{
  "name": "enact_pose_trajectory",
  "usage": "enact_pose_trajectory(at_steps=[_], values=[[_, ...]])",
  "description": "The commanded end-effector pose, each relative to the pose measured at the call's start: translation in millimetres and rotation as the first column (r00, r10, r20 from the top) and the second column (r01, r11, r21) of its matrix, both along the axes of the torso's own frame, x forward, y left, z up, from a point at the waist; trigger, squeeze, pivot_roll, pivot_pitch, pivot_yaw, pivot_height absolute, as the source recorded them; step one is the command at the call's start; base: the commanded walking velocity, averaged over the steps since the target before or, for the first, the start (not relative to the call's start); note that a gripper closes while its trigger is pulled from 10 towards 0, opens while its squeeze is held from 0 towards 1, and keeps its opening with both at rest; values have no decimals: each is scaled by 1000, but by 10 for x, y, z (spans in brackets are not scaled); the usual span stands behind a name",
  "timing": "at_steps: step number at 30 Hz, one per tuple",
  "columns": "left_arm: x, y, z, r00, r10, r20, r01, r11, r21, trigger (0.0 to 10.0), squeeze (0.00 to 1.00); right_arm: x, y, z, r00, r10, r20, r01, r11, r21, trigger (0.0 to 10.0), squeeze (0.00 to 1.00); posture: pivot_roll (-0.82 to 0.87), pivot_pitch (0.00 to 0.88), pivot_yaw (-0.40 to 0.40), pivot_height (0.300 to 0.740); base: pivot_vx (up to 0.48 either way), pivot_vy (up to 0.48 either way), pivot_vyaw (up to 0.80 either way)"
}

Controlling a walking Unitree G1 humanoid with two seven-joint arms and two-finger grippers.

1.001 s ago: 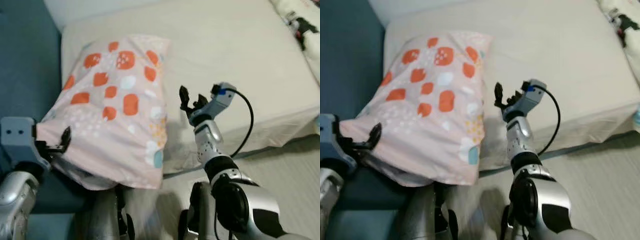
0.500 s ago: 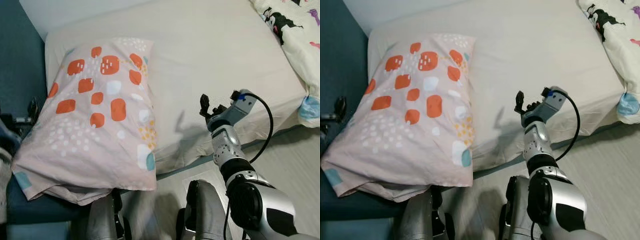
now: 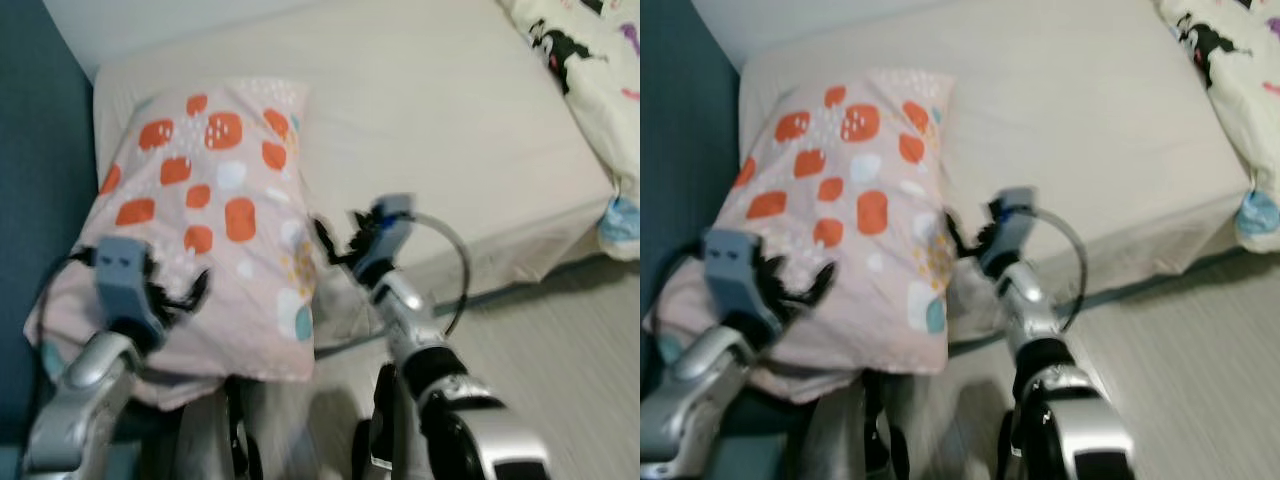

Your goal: Clean up the room

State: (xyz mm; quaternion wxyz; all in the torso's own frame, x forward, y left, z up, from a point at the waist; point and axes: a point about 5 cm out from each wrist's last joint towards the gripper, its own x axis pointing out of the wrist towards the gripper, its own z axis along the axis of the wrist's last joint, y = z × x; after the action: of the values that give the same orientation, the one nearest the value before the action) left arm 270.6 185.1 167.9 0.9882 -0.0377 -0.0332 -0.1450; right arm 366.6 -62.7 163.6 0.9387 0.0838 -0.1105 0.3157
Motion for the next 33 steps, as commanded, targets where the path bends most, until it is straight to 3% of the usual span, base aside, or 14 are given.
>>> enact_pose_trajectory(at_steps=[1, 2, 4, 7, 10, 17, 23, 33], values=[[-68, -107, -95, 999, -41, -30, 41, 999, 23, 10000, 0, -56, -37, -52, 1000, -3, 10, 3, 1000, -16, 10000, 0, 155, 314, -24, 581, 0, 0, 0], [-87, -182, -130, 998, -59, -38, 61, 997, 48, 10000, 0, -82, -25, -62, 1000, -4, 16, 4, 1000, -20, 10000, 0, 155, 314, -24, 581, 0, 0, 0], [-87, -182, -130, 998, -59, -38, 61, 997, 48, 10000, 0, -82, -25, -62, 1000, -4, 16, 4, 1000, -20, 10000, 0, 155, 314, -24, 581, 0, 0, 0], [-83, -280, -259, 997, 1, -72, 6, 996, 86, 10000, 0, -98, -90, -91, 995, -94, 29, 95, 995, -23, 10000, 0, 140, 300, -24, 581, 0, 0, 0], [-20, -232, -319, 986, 158, -57, -156, 987, 48, 10000, 0, -95, -271, -147, 967, -256, -12, 256, 967, -4, 10000, 0, 124, 281, -20, 581, 0, 0, 0], [81, -184, -354, 971, 221, -92, -221, 975, 18, 10000, 0, -226, -431, -300, 931, -359, -72, 358, 933, -30, 10000, 0, 99, 249, -10, 581, 0, 0, 0], [130, -269, -418, 979, 178, -97, -174, 983, 53, 10000, 0, -305, -529, -518, 894, -419, -158, 414, 908, -65, 10000, 0, 82, 227, 7, 581, 0, 0, 0], [114, -322, -463, 985, 145, -89, -138, 987, 87, 10000, 0, -382, -601, -602, 881, -420, -218, 422, 906, -38, 10000, 0, 78, 213, 11, 611, 0, 0, 0]])
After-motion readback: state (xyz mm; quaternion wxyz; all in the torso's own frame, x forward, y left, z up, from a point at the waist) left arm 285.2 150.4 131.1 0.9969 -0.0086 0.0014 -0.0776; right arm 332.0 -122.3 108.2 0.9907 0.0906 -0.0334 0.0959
